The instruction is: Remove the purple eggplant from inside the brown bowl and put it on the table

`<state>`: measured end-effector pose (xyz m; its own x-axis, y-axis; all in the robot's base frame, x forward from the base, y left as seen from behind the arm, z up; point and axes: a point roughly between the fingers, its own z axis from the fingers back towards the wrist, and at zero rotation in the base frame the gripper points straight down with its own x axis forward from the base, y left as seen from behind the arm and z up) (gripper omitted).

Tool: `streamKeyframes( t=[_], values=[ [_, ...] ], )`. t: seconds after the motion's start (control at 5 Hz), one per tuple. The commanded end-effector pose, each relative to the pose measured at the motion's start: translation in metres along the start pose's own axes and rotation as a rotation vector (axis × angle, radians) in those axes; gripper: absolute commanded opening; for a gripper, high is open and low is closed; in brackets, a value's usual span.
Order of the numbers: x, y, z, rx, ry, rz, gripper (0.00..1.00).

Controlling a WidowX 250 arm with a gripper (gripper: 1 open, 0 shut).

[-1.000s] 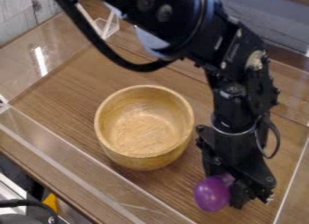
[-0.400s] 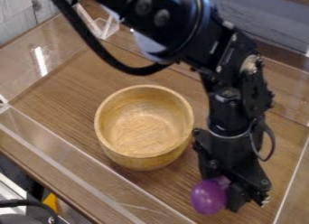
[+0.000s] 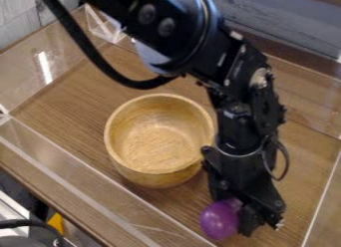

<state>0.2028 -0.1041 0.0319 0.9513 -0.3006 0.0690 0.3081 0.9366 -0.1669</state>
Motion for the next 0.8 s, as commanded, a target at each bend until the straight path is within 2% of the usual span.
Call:
streamKeyframes(
  t=[0.0, 0.2, 0.4, 0.6],
  values=[
    [0.007, 0.01, -0.001, -0.005, -0.025, 0.001, 1.0],
    [0.009, 0.019, -0.005, -0.002, -0.02, 0.009, 0.0],
    [0.019, 0.02, -0.004, -0.008, -0.008, -0.005, 1.0],
    [0.03, 0.022, -0.003, -0.012, 0.003, -0.016, 1.0]
  ],
)
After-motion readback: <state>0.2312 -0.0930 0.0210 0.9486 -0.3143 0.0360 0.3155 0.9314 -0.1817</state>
